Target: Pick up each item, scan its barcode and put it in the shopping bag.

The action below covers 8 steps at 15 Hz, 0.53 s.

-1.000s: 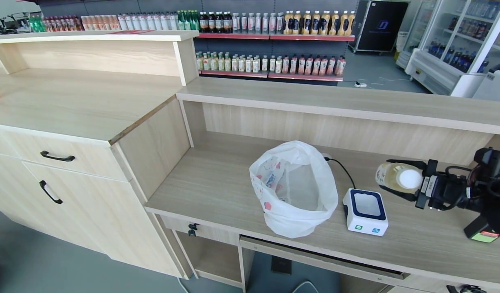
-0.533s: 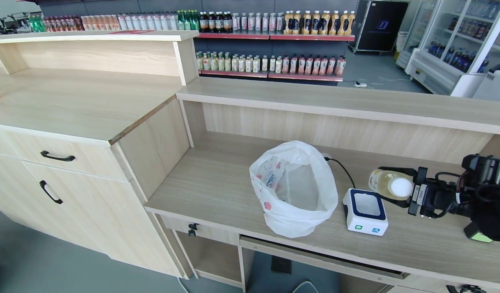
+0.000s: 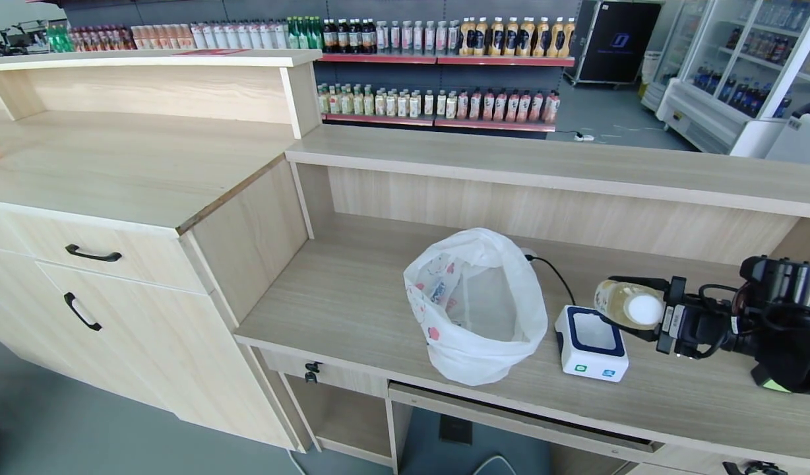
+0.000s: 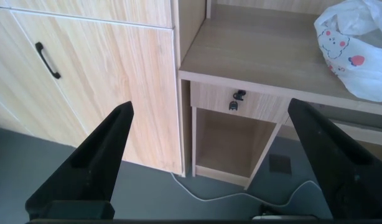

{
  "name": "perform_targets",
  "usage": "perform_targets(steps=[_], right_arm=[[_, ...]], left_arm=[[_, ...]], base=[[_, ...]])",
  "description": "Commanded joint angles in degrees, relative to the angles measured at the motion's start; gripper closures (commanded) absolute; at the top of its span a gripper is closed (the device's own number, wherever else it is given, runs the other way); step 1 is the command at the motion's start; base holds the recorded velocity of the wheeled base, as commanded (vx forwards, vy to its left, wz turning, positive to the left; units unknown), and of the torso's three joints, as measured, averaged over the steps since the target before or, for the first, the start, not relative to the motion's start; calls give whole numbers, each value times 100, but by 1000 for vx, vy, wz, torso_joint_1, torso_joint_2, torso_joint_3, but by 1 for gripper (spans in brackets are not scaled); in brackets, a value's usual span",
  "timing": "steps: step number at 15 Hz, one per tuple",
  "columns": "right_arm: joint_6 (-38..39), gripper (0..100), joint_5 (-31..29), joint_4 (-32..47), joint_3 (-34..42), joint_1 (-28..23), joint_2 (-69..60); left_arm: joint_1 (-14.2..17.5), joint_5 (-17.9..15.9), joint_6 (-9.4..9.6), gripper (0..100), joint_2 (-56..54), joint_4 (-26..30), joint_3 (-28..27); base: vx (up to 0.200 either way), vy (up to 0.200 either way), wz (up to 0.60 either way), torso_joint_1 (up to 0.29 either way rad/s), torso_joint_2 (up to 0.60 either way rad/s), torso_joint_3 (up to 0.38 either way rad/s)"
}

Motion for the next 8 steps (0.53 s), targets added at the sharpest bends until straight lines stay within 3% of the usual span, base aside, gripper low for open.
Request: perform_targets(steps=[1, 8], right_arm=[[5, 100, 7, 0, -37, 0, 99], [32, 100, -2, 8, -406, 246, 389]], left_arm=[[-1, 0, -1, 0, -2, 2, 0], [-1, 0, -1, 0, -2, 2, 0]], base=[[0, 0, 0, 0, 0, 0], [0, 0, 0, 0, 0, 0]])
